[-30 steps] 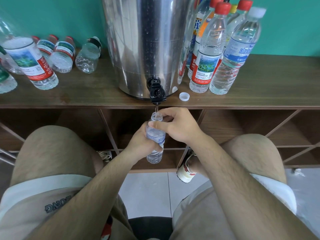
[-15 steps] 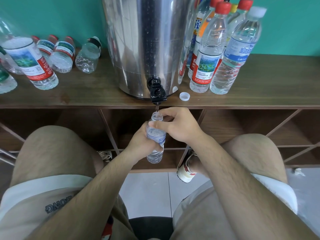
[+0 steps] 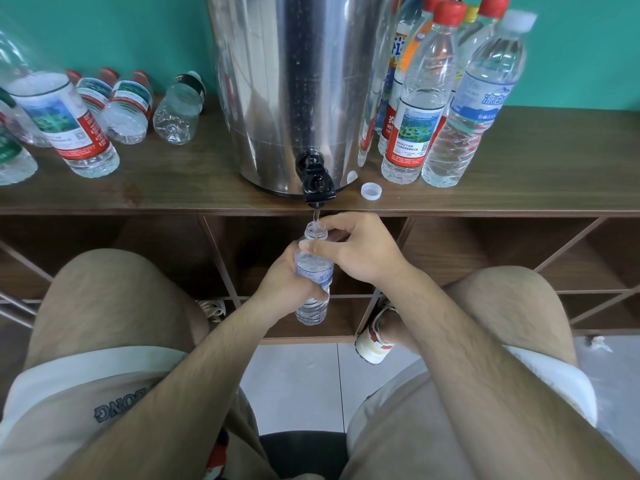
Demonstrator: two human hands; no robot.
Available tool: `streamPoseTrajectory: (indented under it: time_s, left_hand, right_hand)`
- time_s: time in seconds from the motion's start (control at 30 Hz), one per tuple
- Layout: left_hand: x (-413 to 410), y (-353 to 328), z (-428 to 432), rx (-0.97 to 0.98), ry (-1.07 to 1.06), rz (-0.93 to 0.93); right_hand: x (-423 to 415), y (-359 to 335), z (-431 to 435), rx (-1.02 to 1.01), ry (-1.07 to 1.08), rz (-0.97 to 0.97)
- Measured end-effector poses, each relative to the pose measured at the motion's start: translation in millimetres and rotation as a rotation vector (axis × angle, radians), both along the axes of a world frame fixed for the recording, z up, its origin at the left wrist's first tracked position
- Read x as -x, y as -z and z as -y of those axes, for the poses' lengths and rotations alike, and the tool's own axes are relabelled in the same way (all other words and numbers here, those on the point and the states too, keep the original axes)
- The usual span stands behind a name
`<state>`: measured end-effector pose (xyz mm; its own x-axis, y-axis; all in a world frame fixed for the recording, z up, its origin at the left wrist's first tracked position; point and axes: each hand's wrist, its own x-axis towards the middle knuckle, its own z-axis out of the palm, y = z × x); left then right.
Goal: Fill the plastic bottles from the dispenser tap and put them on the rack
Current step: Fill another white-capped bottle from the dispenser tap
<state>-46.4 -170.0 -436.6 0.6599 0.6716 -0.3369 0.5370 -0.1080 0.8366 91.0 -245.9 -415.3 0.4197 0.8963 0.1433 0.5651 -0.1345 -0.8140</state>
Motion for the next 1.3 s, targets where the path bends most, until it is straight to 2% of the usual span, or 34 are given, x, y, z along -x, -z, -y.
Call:
streamPoseTrajectory:
  time_s: [1.3]
  left_hand:
    - [-6,13,-4,-0.077,0.015,-0.026]
  right_hand:
    - [2,2,0,-0.001,0.027,0.024]
